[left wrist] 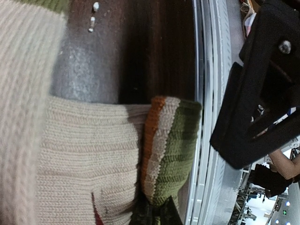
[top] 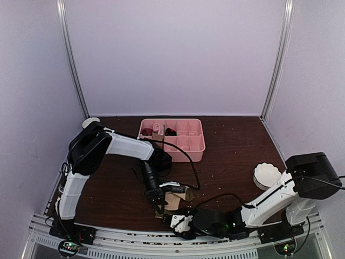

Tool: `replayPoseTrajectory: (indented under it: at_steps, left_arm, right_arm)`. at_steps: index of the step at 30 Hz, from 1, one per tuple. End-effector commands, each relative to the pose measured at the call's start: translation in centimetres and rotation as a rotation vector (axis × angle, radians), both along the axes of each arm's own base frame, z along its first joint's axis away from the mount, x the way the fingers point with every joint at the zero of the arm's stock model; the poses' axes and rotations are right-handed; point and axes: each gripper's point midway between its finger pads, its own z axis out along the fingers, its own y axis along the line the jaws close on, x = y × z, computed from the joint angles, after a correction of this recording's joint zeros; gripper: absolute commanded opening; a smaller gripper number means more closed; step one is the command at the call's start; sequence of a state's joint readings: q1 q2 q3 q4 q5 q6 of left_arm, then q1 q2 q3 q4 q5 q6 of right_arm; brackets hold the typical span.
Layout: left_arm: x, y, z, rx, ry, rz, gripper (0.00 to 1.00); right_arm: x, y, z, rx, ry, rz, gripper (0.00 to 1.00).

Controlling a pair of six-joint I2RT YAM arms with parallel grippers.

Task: Roll the socks
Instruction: Roll the sock at the center of the board.

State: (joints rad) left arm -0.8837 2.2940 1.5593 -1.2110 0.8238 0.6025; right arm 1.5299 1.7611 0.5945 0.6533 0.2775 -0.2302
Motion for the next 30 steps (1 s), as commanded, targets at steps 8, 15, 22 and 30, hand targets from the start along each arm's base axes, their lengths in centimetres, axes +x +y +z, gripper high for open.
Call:
replayPoseTrajectory:
  at_steps: [8, 15, 22, 30]
  left_arm:
    - [1.8, 1.6, -4.2, 0.073, -0.184, -0.089, 0.0]
    - [2.2, 1.1, -2.6, 0.02, -0.212, -0.111, 0.03]
    - [4.6, 0.1, 1.8, -0.101, -0.404, -0.088, 0.34]
    - [7.7, 0.6, 8.5, -0.269, -0.671, 0.082, 0.98]
  right_arm:
    - [1.8, 1.0, -3.2, -0.089, 0.013, 0.03, 0.42]
    - [2.8, -0.3, -5.6, -0.157, 0.096, -0.018, 0.1]
    - [2.8, -1.8, -7.8, -0.187, 0.333, -0.071, 0.0]
    - [1.1, -4.1, -9.6, -0.156, 0.627, -0.109, 0.0]
